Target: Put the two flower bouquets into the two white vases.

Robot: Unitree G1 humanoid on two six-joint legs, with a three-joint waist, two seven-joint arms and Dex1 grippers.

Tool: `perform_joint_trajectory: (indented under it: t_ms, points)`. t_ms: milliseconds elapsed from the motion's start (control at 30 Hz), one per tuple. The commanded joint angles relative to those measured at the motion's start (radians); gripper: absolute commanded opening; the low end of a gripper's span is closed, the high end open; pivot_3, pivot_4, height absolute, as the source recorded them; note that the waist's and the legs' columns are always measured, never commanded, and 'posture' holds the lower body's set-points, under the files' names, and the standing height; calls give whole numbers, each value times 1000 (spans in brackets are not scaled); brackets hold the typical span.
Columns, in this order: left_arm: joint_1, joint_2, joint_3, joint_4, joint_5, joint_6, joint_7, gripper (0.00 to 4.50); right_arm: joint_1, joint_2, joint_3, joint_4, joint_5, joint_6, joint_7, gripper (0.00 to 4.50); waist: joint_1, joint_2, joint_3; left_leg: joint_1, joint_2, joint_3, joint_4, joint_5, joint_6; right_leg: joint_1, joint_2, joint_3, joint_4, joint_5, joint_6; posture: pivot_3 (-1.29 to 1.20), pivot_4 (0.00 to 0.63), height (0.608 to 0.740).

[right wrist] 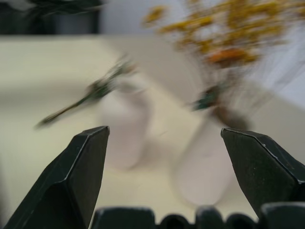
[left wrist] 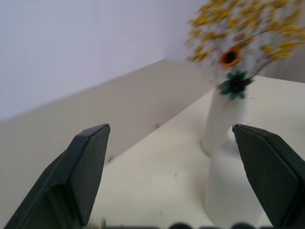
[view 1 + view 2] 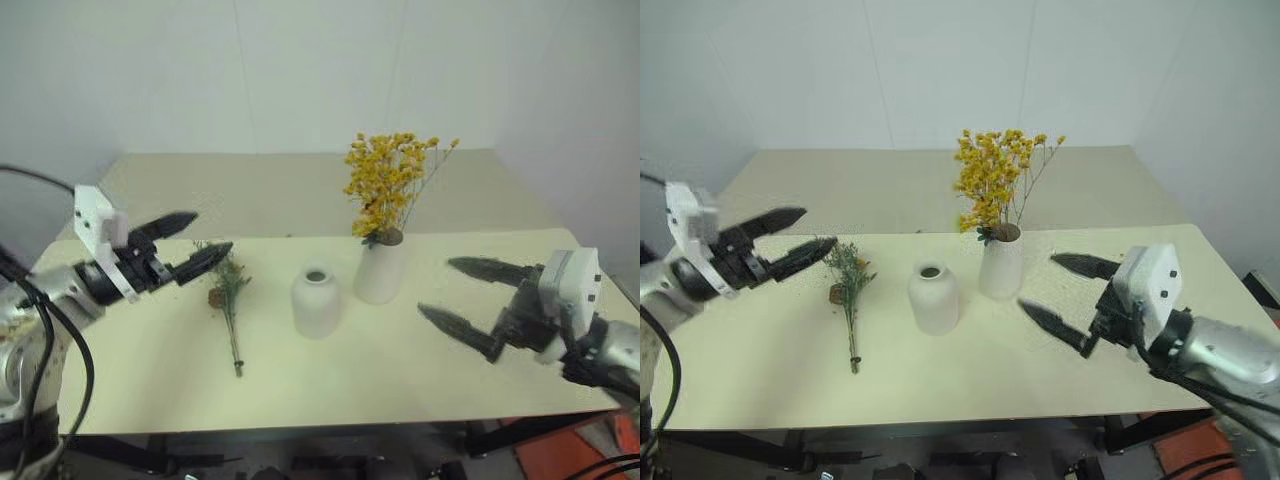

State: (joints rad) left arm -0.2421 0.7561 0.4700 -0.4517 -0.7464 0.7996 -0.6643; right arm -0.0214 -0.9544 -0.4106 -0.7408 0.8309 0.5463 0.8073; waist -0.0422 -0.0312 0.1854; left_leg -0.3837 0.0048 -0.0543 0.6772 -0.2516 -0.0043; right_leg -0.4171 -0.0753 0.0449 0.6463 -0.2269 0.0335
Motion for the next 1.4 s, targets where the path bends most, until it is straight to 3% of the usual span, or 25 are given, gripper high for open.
perform_joint_trajectory:
  t_ms: [33, 133, 267, 467, 700, 1067, 1200, 1400]
  points:
    - [44, -29, 39, -164, -14, 126, 214, 4500, -6, -74, -25, -15, 62, 13, 138, 4462, 4, -2, 0, 0, 0, 0, 0, 0, 0, 0, 0, -1, 0, 0, 0, 0, 150, 740]
    - [62, -52, -4, -254, 46, 265, 406, 4500, -62, -100, 34, 11, 61, 10, 173, 4462, 11, -3, -1, 1, 0, 0, 1, 0, 0, 1, 0, -1, 0, -1, 1, 0, 150, 740]
    - [65, -68, -74, -299, 90, 419, 543, 4500, -181, -105, 159, 72, 6, 10, 193, 4462, 16, -3, 0, 8, 0, 0, 0, 0, 0, 9, 0, -1, -2, -4, 6, 0, 150, 740]
    - [-116, -259, -122, -262, 184, 801, 766, 4500, -329, -116, 288, 158, -55, 6, 287, 4462, 32, -4, 0, 11, -1, -1, 0, 0, 0, 13, 0, -3, -4, -4, 6, 0, 150, 740]
    - [-196, -387, -216, -144, 157, 815, 922, 4500, -410, -103, 357, 209, -113, -6, 355, 4462, 31, -4, -1, 8, -3, -2, 0, 0, -1, 11, -2, -2, -5, 0, 0, 0, 150, 740]
    - [-301, -504, -245, 34, 125, 815, 1090, 4500, -346, -107, 299, 166, -129, 12, 332, 4462, 32, -4, 0, 8, -4, -2, 0, -1, -1, 12, -2, -2, -5, 0, 0, 0, 150, 740]
    - [-354, -551, -244, 104, 130, 815, 1149, 3641, -325, -115, 271, 151, -123, 22, 324, 4500, 37, -4, -1, 7, -4, -2, 0, 0, -1, 12, -3, -3, -6, 0, 1, 0, 150, 740]
    - [-397, -566, -254, 171, 140, 815, 1199, 1728, -293, -116, 253, 137, -135, 21, 319, 4500, 31, -4, -1, 7, -4, -2, 0, 0, -1, 11, -3, -2, -6, 0, 1, 0, 150, 740]
